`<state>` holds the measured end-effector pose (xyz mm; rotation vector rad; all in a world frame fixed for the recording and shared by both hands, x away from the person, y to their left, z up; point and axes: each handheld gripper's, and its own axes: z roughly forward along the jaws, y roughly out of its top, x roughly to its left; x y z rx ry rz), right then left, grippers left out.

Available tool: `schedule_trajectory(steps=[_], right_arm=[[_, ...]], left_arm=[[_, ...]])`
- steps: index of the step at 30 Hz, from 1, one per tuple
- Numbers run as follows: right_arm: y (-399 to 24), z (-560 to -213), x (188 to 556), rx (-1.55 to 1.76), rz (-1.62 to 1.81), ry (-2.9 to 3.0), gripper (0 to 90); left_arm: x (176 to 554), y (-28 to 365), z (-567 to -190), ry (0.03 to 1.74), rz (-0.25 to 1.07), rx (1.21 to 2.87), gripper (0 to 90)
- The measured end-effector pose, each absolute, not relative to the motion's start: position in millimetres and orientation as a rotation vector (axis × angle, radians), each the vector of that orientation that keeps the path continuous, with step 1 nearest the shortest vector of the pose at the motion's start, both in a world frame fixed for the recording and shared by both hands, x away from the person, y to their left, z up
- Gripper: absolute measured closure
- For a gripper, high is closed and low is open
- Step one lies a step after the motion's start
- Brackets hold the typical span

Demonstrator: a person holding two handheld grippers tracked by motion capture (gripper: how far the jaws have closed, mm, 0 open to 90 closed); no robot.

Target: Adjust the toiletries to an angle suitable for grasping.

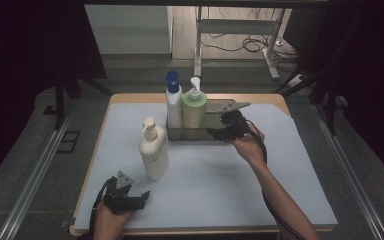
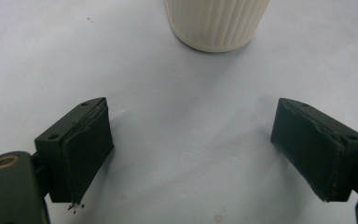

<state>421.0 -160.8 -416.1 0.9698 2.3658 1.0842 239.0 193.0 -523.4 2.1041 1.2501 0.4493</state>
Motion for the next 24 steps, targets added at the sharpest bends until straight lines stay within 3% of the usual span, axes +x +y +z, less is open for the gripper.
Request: schedule_trajectory(steps=[9, 11, 24], right_arm=[[-170.2, -410.0, 398.0, 0.921, 1.121, 2.39, 18.2], [-173.9, -408.7, 390.2, 0.921, 1.11, 2.388, 12.7], [-203.1, -410.0, 352.9, 0.9, 1.105, 2.408, 6.6]], left_arm=[[239.0, 193.0, -523.4, 1.251, 0.449, 2.104, 11.9], [239.1, 193.0, -523.3, 1.251, 0.449, 2.104, 11.9], [239.4, 193.4, -523.3, 1.248, 0.447, 2.105, 11.9]])
